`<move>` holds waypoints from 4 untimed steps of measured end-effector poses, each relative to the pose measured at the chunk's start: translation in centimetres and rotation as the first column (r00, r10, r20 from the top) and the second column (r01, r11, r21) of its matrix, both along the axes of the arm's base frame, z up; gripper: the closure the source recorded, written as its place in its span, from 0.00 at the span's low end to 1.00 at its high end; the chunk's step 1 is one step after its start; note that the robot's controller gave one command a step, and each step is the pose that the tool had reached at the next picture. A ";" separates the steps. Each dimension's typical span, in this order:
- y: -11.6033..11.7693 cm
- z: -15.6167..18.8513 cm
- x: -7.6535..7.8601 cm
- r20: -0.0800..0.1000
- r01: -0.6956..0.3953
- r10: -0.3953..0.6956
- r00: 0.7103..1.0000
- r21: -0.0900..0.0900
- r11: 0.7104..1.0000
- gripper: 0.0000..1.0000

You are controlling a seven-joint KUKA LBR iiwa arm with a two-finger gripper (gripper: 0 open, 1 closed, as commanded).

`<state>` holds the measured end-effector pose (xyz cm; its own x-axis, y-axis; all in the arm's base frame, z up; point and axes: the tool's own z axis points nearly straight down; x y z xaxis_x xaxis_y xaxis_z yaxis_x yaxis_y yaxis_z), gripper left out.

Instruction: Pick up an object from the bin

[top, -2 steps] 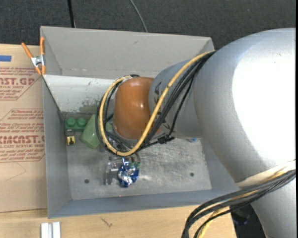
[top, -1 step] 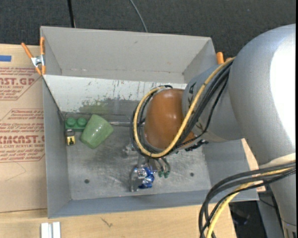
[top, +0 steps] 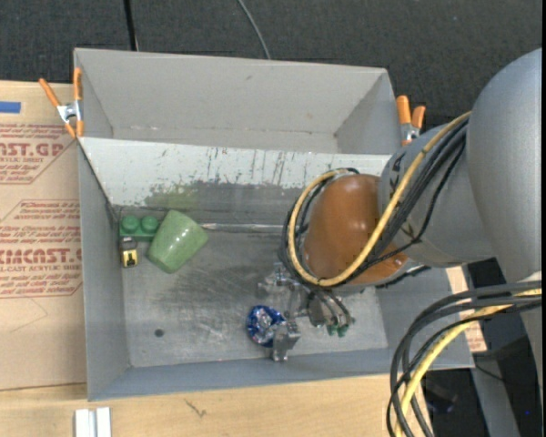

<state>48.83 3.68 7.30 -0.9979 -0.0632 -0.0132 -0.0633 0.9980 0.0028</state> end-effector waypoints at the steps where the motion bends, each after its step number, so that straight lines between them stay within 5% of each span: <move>1: 0.2 0.1 0.1 0.002 -0.003 0.003 1.000 0.000 1.000 1.00; 2: 0.0 19.2 -0.2 -0.003 -0.135 0.135 0.991 -0.004 0.991 1.00; 3: 1.1 21.3 0.4 -0.009 -0.452 0.452 0.892 -0.004 0.892 1.00; 4: 11.3 20.2 0.6 -0.009 -0.789 0.788 0.615 -0.003 0.615 1.00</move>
Offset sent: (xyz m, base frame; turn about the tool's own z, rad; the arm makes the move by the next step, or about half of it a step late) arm 0.0000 0.0000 0.0000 0.0000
